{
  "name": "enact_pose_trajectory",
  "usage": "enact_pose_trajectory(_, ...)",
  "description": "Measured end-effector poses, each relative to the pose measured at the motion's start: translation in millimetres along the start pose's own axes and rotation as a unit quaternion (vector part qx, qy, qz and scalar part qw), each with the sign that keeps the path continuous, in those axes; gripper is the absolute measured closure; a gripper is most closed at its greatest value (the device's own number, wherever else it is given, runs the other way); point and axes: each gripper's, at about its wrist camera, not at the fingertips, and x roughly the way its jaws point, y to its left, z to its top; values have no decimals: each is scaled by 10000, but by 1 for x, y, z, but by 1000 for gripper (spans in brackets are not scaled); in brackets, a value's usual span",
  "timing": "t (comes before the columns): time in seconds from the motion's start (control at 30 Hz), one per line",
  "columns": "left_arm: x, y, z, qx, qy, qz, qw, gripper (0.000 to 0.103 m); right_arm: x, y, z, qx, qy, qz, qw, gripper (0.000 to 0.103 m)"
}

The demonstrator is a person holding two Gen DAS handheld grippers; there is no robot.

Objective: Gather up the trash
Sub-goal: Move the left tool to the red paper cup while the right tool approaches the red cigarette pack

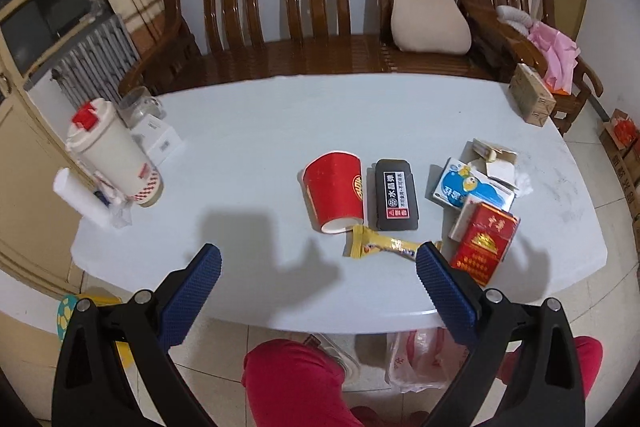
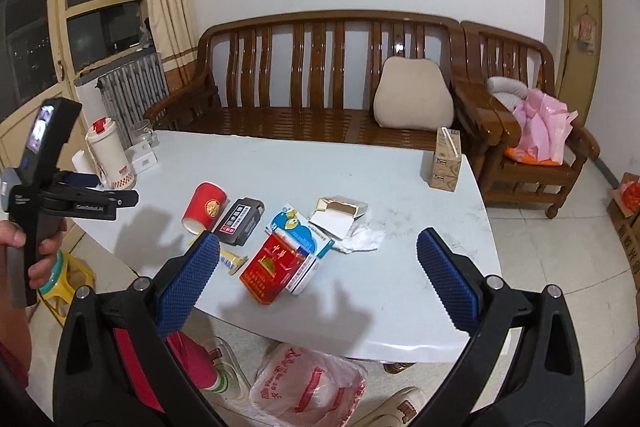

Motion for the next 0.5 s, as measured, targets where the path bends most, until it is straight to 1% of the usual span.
enact_pose_trajectory(0.1,20,-3,13,17,200,-172,9997,8,11,0,9,-92,90,-71,9999,6)
enact_pose_trajectory(0.23,47,-6,22,97,424,-216,9988,8,29,8,8,-299,251,-18,9992,6)
enact_pose_trajectory(0.4,82,-7,27,137,669,-233,9974,8,61,23,-6,-358,634,15,9973,6)
enact_pose_trajectory(0.5,102,-4,32,154,808,-238,9963,8,74,35,-13,-367,740,-23,9966,6)
